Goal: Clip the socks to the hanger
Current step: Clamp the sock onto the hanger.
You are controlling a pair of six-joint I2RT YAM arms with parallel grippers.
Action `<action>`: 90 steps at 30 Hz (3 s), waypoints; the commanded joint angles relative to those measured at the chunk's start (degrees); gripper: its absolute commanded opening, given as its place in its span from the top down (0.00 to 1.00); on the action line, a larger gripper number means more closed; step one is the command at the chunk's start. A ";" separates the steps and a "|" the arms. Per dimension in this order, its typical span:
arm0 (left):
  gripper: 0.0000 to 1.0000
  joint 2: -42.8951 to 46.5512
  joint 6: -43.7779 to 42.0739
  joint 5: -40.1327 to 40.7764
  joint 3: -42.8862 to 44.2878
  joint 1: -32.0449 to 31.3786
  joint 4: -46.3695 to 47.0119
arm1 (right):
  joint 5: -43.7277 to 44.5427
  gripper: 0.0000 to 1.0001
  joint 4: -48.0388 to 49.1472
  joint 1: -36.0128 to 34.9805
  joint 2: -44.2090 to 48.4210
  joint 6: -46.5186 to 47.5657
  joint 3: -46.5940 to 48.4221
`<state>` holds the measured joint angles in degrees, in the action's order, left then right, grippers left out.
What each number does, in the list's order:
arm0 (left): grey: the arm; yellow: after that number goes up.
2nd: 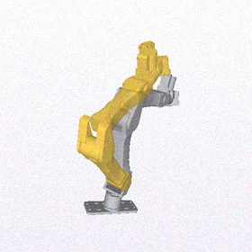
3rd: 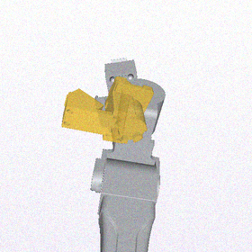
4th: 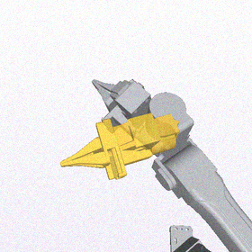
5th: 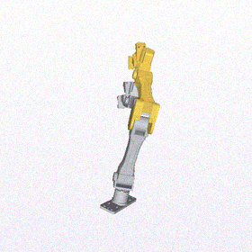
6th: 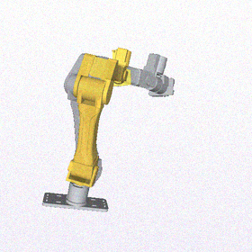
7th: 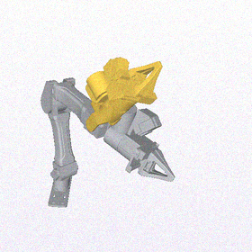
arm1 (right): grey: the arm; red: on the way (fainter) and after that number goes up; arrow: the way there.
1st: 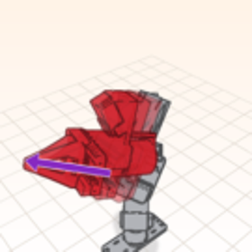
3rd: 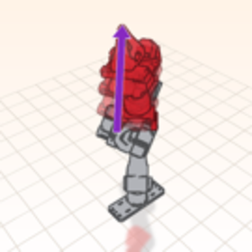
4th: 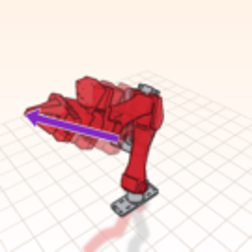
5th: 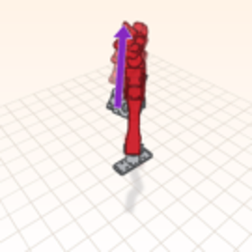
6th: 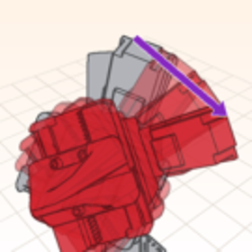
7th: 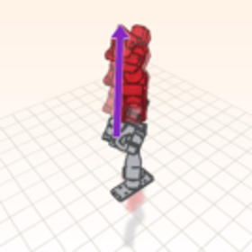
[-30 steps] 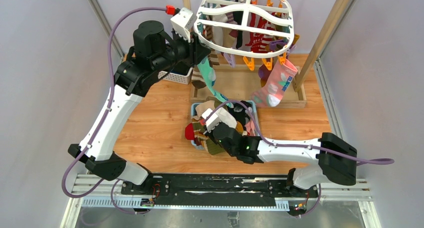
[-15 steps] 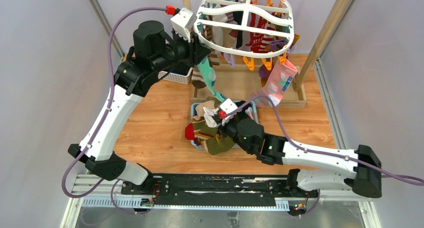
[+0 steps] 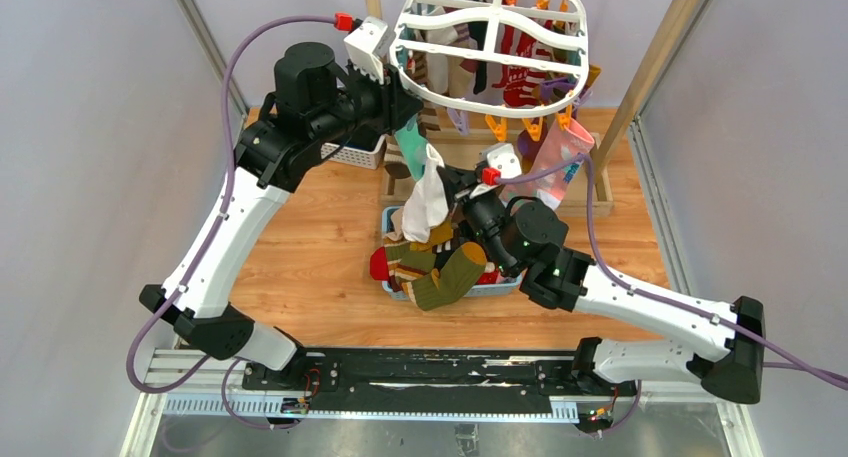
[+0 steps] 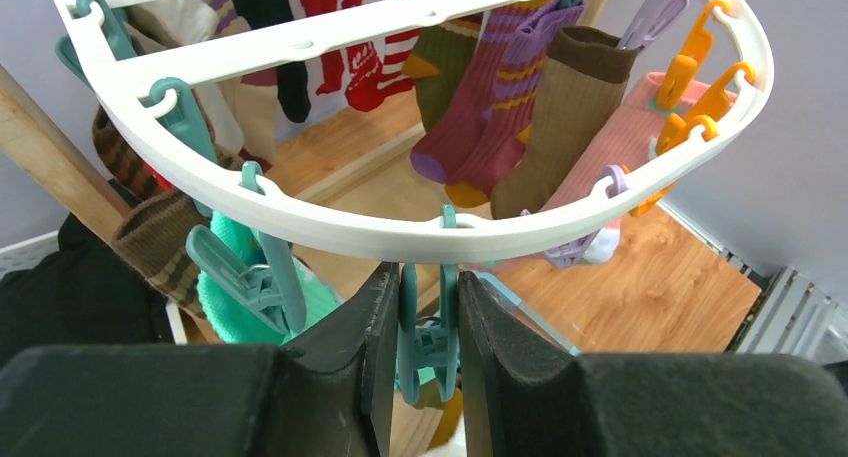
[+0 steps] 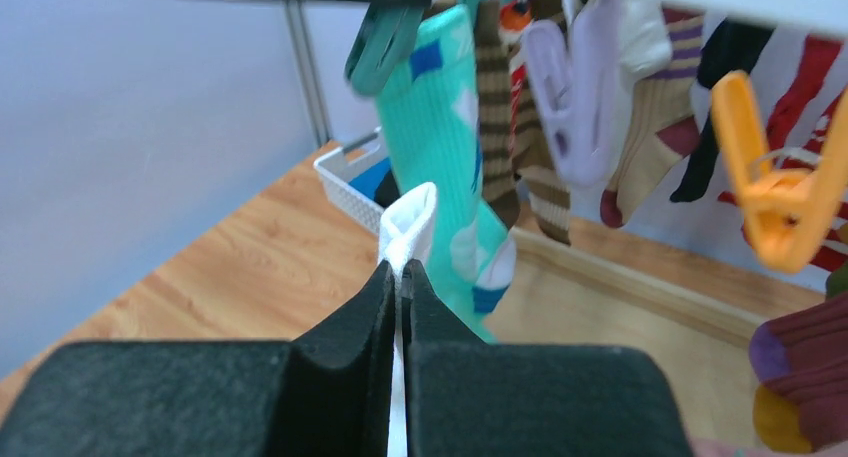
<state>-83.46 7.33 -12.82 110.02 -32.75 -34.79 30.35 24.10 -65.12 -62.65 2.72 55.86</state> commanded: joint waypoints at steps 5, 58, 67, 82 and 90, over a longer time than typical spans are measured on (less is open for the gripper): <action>0.94 -0.32 4.17 1.01 -1.33 0.25 1.27 | 3.11 1.00 8.97 2.08 -7.16 2.84 6.51; 1.00 -2.19 14.37 14.73 -0.88 -2.13 3.24 | 4.38 1.00 17.89 2.71 -15.48 4.35 11.03; 1.00 -1.97 13.95 15.02 -0.64 -2.23 3.32 | 4.94 1.00 19.49 2.81 -14.70 4.78 10.34; 1.00 -1.72 13.30 15.46 -0.83 -2.32 3.49 | 5.27 1.00 21.05 2.83 -13.25 4.53 9.68; 1.00 -1.61 13.36 15.28 -0.74 -2.32 3.52 | 5.56 1.00 21.54 2.81 -13.43 4.10 9.12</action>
<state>-85.43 21.02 0.73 108.79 -34.63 -33.50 34.68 43.48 -63.13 -76.71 7.03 65.36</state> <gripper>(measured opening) 0.282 0.014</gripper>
